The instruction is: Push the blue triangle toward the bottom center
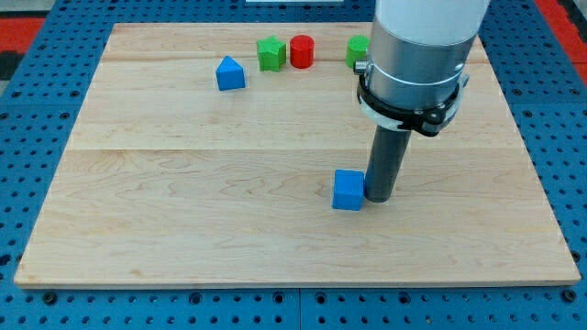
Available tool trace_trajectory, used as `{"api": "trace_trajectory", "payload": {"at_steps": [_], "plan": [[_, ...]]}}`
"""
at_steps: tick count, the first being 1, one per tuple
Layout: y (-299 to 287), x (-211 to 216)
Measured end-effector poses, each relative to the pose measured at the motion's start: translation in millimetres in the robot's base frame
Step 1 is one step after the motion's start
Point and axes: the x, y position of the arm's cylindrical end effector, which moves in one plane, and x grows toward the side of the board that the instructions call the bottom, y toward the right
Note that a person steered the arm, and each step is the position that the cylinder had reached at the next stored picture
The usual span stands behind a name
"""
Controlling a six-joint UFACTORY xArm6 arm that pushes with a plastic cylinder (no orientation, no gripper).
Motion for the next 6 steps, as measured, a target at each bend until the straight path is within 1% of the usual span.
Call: {"api": "trace_trajectory", "payload": {"at_steps": [1,2,3,4,5,6], "plan": [[0,-35],[-32,-70],[-122,-54],[-208,-72],[-266,-131],[-282,-203]]}}
